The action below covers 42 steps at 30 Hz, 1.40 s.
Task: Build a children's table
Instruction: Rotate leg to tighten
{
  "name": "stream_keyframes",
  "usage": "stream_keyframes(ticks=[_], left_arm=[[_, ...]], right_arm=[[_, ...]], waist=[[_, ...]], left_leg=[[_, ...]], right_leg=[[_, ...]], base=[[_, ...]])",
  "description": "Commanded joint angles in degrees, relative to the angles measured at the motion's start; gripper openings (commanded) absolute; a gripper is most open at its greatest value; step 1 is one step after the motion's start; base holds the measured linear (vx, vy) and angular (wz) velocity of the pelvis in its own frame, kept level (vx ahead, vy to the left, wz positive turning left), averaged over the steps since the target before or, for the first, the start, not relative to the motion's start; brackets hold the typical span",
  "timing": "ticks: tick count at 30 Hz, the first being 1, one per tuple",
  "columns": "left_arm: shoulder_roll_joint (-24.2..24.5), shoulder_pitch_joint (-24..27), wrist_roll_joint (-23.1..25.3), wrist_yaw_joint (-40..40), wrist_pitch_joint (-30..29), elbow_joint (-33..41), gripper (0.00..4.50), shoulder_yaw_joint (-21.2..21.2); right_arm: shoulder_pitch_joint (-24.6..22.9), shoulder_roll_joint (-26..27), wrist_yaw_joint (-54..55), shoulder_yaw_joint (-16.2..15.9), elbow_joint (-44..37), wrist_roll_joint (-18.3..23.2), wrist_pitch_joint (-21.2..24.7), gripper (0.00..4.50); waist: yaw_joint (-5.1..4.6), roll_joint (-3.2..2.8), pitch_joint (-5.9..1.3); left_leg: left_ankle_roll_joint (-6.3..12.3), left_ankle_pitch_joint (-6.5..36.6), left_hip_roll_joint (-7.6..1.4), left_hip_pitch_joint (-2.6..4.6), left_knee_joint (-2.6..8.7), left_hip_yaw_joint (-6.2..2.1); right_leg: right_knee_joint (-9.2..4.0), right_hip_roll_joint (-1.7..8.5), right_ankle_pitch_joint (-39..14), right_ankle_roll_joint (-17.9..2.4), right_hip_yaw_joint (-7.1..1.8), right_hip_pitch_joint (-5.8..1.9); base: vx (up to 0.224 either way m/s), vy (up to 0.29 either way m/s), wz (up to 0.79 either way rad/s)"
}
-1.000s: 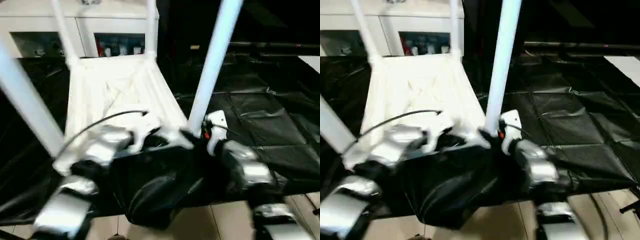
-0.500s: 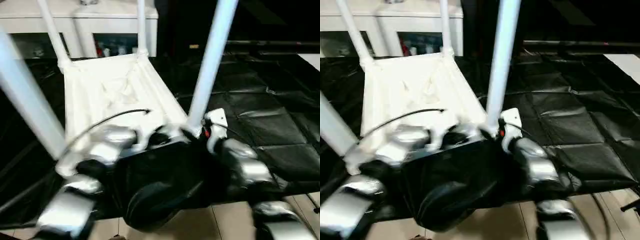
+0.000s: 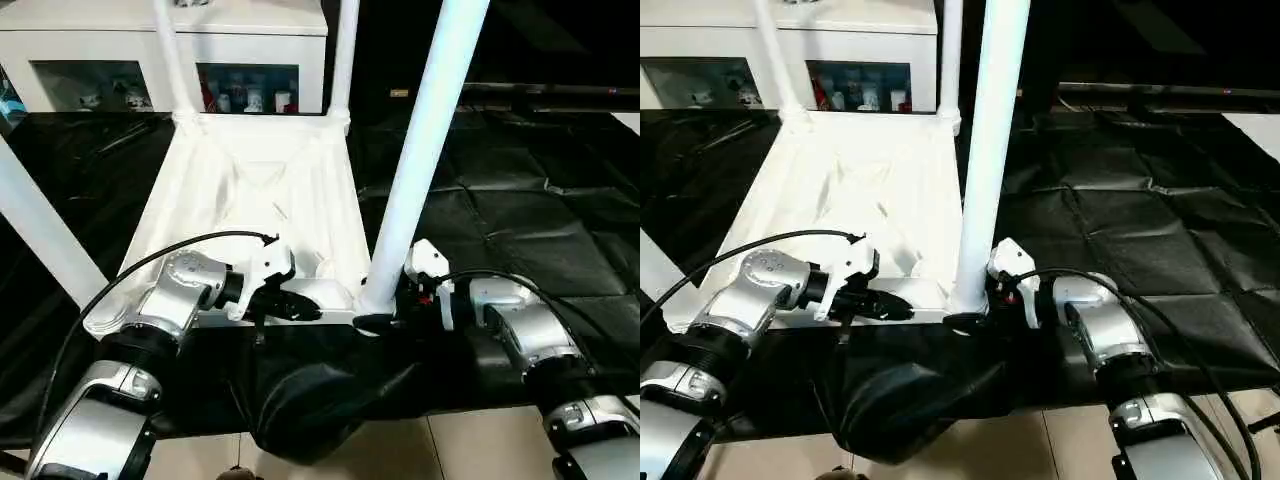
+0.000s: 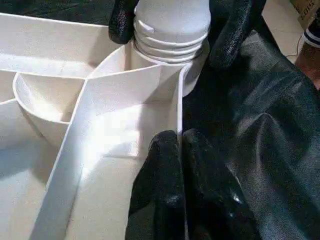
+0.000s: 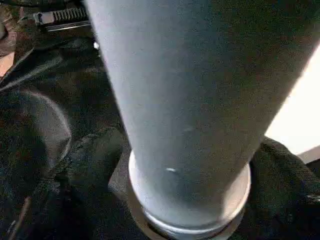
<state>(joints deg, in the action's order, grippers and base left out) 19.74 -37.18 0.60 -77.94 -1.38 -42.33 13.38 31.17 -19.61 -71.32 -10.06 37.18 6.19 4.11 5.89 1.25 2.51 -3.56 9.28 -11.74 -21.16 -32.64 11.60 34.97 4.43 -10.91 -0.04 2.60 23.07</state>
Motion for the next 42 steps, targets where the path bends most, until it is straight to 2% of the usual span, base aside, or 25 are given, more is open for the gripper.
stream_keyframes(ticks=[1, 2, 4, 7, 9, 11, 13, 15, 16, 17, 20, 23, 24, 25, 26, 29, 32, 33, 34, 36, 38, 39, 40, 41, 42], left_arm=[[-0.5, 0.5, -1.4, -1.4, -0.1, 1.3, 0.0, 0.6], [-0.6, 0.6, -1.5, -1.2, -0.1, 1.4, 0.0, 0.5], [-1.0, 0.8, -1.6, -0.1, 0.2, 1.4, 0.0, 0.2], [-2.7, 0.7, -1.4, 4.2, 0.2, 0.9, 0.0, -0.8], [-3.5, 0.5, -1.0, 6.8, 0.4, 0.4, 0.0, -1.3], [-5.2, -0.4, 0.3, 12.9, -0.3, -1.3, 0.0, -1.9], [-7.2, -1.3, 0.7, 17.9, -1.0, -2.7, 0.0, -2.6], [-9.9, -2.5, 1.5, 23.4, -1.4, -4.4, 0.0, -2.8], [-9.9, -2.5, 1.5, 23.4, -1.4, -4.4, 0.0, -2.8], [-11.2, -3.1, 2.0, 26.1, -1.7, -5.1, 0.0, -2.8], [-15.4, -5.0, 2.4, 33.1, -2.6, -7.2, 0.0, -3.4], [-17.4, -5.8, 2.5, 34.3, -2.1, -8.1, 0.0, -3.5], [-17.6, -5.9, 2.5, 33.9, -1.9, -8.2, 0.0, -3.3], [-17.5, -5.9, 2.6, 33.6, -1.7, -8.1, 0.0, -3.2], [-17.2, -5.7, 2.5, 32.8, -1.6, -7.8, 0.0, -3.2], [-15.5, -5.0, 2.2, 29.9, -0.6, -6.9, 0.0, -2.8], [-12.9, -3.8, 2.0, 24.5, 0.9, -5.9, 0.0, -2.2], [-11.0, -2.9, 2.0, 20.7, 1.6, -5.0, 0.0, -1.6], [-10.8, -2.8, 2.0, 20.3, 1.7, -4.9, 0.0, -1.5], [-7.8, -1.7, 1.9, 14.6, 2.8, -3.6, 0.0, -0.5], [-6.4, -1.2, 1.4, 11.4, 3.3, -2.9, 0.0, -0.2], [-4.2, -0.5, 0.2, 6.4, 2.6, -1.4, 0.0, 0.0], [-4.2, -0.5, 0.2, 6.4, 2.6, -1.4, 0.0, 0.0], [-3.6, -0.3, -0.1, 5.1, 2.3, -1.0, 0.0, 0.0], [-2.8, -0.2, -0.3, 3.6, 1.9, -0.6, 0.0, 0.2]], right_arm=[[0.5, 0.6, -0.4, -0.6, 0.3, 0.5, 1.1, 3.55], [0.3, 0.9, -0.4, -0.6, 0.1, 0.6, 1.2, 3.32], [-0.4, 1.4, -0.3, -0.6, -0.3, 0.9, 1.3, 3.22], [-2.7, 3.3, 3.7, 0.2, -0.9, 1.1, 1.5, 3.02], [-3.4, 4.3, 6.8, 0.8, -0.6, 0.7, 1.3, 2.84], [-3.9, 6.4, 14.5, 2.3, 1.2, -0.4, 1.1, 2.76], [-3.7, 9.2, 23.2, 4.8, 3.1, -0.6, 1.9, 2.74], [-3.5, 12.5, 31.5, 7.0, 4.6, -0.6, 2.7, 2.72], [-3.5, 12.5, 31.5, 7.0, 4.6, -0.6, 2.7, 2.72], [-3.4, 13.9, 34.9, 7.6, 5.1, -1.0, 2.8, 2.72], [-2.1, 17.8, 42.8, 8.2, 6.9, -1.9, 2.7, 2.72], [-1.3, 19.9, 42.9, 6.4, 6.8, -3.3, 1.0, 2.72], [-1.2, 20.3, 42.2, 6.4, 6.6, -3.2, 0.1, 2.72], [-1.2, 20.4, 41.6, 6.6, 6.4, -2.8, -0.1, 3.06], [-1.2, 20.2, 40.5, 6.7, 6.0, -2.2, -0.2, 3.06], [-1.5, 18.8, 36.4, 6.3, 4.4, -1.2, -0.1, 3.5], [-2.0, 15.6, 29.9, 5.0, 2.3, -0.4, -0.3, 3.5], [-2.3, 13.2, 24.8, 4.3, 0.9, 0.5, 0.1, 3.5], [-2.4, 13.0, 24.2, 4.2, 0.7, 0.6, 0.2, 3.5], [-2.8, 9.3, 17.2, 3.2, -1.0, 1.5, 0.7, 3.5], [-3.0, 7.3, 13.7, 2.6, -1.8, 1.7, 0.9, 3.5], [-3.2, 4.1, 8.2, 1.7, -2.9, 2.0, 1.5, 3.5], [-3.2, 4.1, 8.2, 1.7, -2.9, 2.0, 1.5, 3.5], [-3.3, 3.4, 6.9, 1.5, -3.1, 2.1, 1.6, 3.5], [-3.1, 2.6, 5.9, 1.3, -2.9, 1.8, 1.6, 3.5]], waist=[[0.07, 0.3, -3.26], [0.08, 0.38, -3.31], [0.04, 0.6, -3.32], [0.14, 0.62, -3.14], [0.02, 0.65, -2.91], [-0.39, 0.62, -2.64], [-0.81, 0.67, -2.62], [-1.25, 0.58, -2.55], [-1.25, 0.58, -2.55], [-1.2, 0.32, -2.57], [-1.36, 0.32, -2.63], [-1.17, 0.48, -2.73], [-1.15, 0.51, -2.78], [-1.04, 0.43, -2.87], [-1.01, 0.43, -2.91], [-0.99, 0.48, -2.93], [-0.93, 0.49, -2.94], [-0.75, 0.55, -3.06], [-0.75, 0.55, -3.06], [-0.69, 0.47, -3.07], [-0.58, 0.15, -3.2], [-0.36, 0.31, -3.38], [-0.36, 0.31, -3.38], [-0.3, 0.19, -3.38], [-0.23, 0.09, -3.39]], left_leg=[[1.87, 13.4, -1.94, 0.86, 3.37, -0.72], [2.13, 12.7, -1.96, 0.81, 3.32, -0.7], [2.43, 12.3, -1.9, 0.76, 3.24, -0.62], [2.3, 13.0, -1.94, 0.81, 3.35, -0.65], [1.27, 15.3, -1.9, 0.97, 3.63, -0.77], [0.17, 17.4, -1.84, 1.09, 3.9, -1.0], [-1.05, 19.4, -1.68, 1.34, 4.05, -1.29], [-1.29, 20.7, -1.58, 1.37, 4.12, -1.43], [-1.29, 20.7, -1.58, 1.37, 4.12, -1.43], [-1.12, 21.2, -1.57, 1.53, 4.13, -1.5], [-1.36, 21.5, -1.48, 1.63, 4.13, -1.46], [-0.33, 20.6, -1.37, 1.36, 4.03, -1.31], [-0.09, 20.1, -1.34, 1.22, 4.02, -1.3], [0.34, 19.3, -1.38, 1.12, 4.01, -1.29], [0.52, 18.9, -1.4, 1.09, 4.0, -1.26], [1.21, 18.1, -1.36, 0.8, 4.02, -1.19], [1.45, 17.9, -1.43, 0.88, 4.01, -1.2], [2.16, 17.3, -1.48, 0.68, 3.89, -1.2], [2.16, 17.3, -1.48, 0.68, 3.89, -1.2], [2.77, 16.0, -1.61, 0.42, 3.86, -1.14], [2.42, 14.8, -1.92, 0.66, 3.75, -0.92], [2.69, 13.5, -1.85, 0.64, 3.48, -0.81], [2.69, 13.5, -1.85, 0.64, 3.48, -0.81], [3.56, 12.0, -1.88, 0.52, 3.31, -0.65], [3.65, 11.9, -1.91, 0.65, 3.29, -0.61]], right_leg=[[-3.97, 3.55, -9.8, -13.6, -2.09, -2.45], [-3.79, 3.52, -8.5, -13.9, -2.05, -2.47], [-3.77, 3.48, -7.8, -14.0, -2.04, -2.5], [-4.05, 3.61, -10.3, -13.3, -2.07, -2.35], [-4.57, 3.71, -15.2, -12.1, -2.1, -2.16], [-5.13, 3.87, -19.5, -10.8, -2.18, -1.87], [-5.57, 3.99, -24.4, -9.2, -2.18, -1.65], [-6.04, 3.97, -27.3, -7.7, -2.22, -1.42], [-6.04, 3.97, -27.3, -7.7, -2.22, -1.42], [-6.32, 3.98, -27.9, -7.2, -2.24, -1.3], [-6.34, 3.81, -27.1, -7.2, -2.22, -1.14], [-6.25, 3.77, -24.7, -7.3, -2.32, -1.3], [-6.15, 3.76, -24.1, -7.3, -2.33, -1.42], [-6.02, 3.82, -22.9, -7.6, -2.35, -1.57], [-5.93, 3.77, -22.1, -7.7, -2.35, -1.59], [-5.71, 3.72, -20.0, -8.3, -2.26, -1.86], [-5.72, 3.77, -20.0, -8.3, -2.26, -1.85], [-5.57, 3.79, -18.7, -8.5, -2.26, -2.17], [-5.57, 3.79, -18.7, -8.5, -2.26, -2.17], [-5.14, 3.6, -15.7, -9.5, -2.18, -2.4], [-4.67, 3.52, -12.6, -11.0, -2.08, -2.19], [-4.27, 3.36, -9.9, -12.0, -2.0, -2.5], [-4.27, 3.36, -9.9, -12.0, -2.0, -2.5], [-3.83, 3.31, -6.2, -13.3, -1.99, -2.42], [-3.84, 3.35, -5.8, -13.6, -1.98, -2.33]], base=[[0.0, 0.0, 0.0], [0.0, 0.0, 0.0], [0.0, 0.0, 0.0], [0.0, 0.0, 0.0], [0.0, 0.0, 0.0], [0.0, 0.0, 0.0], [0.0, 0.0, 0.0], [0.0, 0.0, 0.0], [0.0, 0.0, 0.0], [0.0, 0.0, 0.0], [0.0, 0.0, 0.0], [0.0, 0.0, 0.0], [0.0, 0.0, 0.0], [0.0, 0.0, 0.0], [0.0, 0.0, 0.0], [0.0, 0.0, 0.0], [0.0, 0.0, 0.0], [0.0, 0.0, 0.0], [0.0, 0.0, 0.0], [0.0, 0.0, 0.0], [0.0, 0.0, 0.0], [0.0, 0.0, 0.0], [0.0, 0.0, 0.0], [0.0, 0.0, 0.0], [0.0, 0.0, 0.0]])
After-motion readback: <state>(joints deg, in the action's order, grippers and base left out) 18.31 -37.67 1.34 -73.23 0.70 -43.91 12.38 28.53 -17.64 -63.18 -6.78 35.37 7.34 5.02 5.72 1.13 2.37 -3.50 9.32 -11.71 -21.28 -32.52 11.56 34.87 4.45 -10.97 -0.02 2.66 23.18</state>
